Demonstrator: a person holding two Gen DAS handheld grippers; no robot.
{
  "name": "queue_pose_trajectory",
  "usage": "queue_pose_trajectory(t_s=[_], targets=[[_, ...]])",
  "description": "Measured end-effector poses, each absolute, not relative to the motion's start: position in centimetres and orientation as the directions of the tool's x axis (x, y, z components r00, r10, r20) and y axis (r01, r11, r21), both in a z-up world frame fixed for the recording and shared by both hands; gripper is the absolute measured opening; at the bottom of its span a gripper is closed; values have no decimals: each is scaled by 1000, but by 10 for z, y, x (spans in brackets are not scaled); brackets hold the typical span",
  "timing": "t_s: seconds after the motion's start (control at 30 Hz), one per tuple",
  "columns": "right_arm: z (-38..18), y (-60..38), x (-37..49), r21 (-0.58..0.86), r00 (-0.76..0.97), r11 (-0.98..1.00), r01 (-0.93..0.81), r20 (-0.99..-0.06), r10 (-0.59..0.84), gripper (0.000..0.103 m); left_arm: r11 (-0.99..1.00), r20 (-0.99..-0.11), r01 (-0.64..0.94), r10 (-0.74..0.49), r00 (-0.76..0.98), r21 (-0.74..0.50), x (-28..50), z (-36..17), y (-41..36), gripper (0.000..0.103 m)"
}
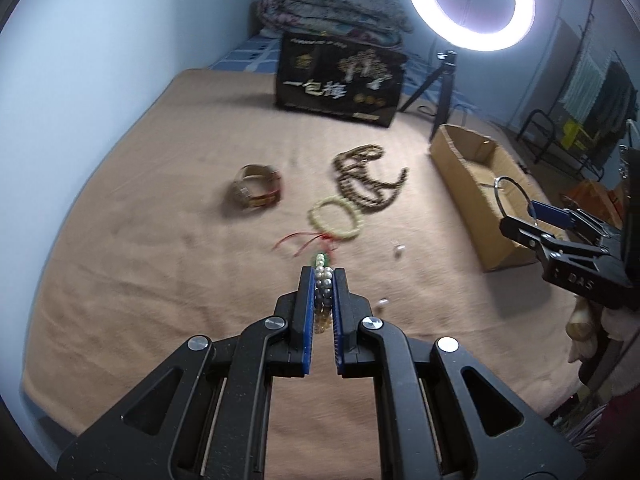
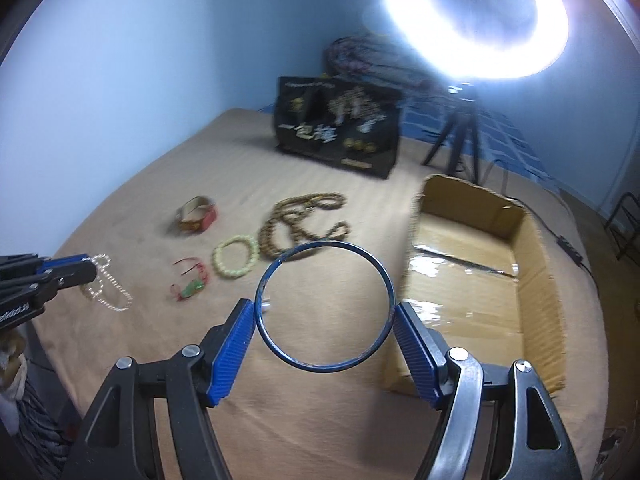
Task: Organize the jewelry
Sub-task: 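Carry the pearl necklace and blue bangle over the cardboard box with both tools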
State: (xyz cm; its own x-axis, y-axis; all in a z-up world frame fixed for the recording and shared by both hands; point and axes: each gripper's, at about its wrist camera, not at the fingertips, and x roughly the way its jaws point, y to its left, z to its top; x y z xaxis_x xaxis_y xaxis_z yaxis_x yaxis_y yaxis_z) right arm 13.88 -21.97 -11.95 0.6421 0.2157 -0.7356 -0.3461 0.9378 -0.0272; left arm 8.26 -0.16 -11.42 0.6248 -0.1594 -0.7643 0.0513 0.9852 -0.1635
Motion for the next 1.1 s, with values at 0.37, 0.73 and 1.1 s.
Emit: queue_pose_trajectory(t_s=[0.37,0.73,1.1], targets=[[-108,-279,158,-32,673,969,-246,-725,148,73,973,-737,147,-231,635,-178,102,-90,-54,6],[-115,-322,177,-36,670,986,-165,-738,85,73,954,-704,241,-295,646,-178,129,-67,-112,6],[-132,-354,196,-38,639,994,-107,-768,40,73,917,-694,334,-387,607,-219,171,-69,-178,6]])
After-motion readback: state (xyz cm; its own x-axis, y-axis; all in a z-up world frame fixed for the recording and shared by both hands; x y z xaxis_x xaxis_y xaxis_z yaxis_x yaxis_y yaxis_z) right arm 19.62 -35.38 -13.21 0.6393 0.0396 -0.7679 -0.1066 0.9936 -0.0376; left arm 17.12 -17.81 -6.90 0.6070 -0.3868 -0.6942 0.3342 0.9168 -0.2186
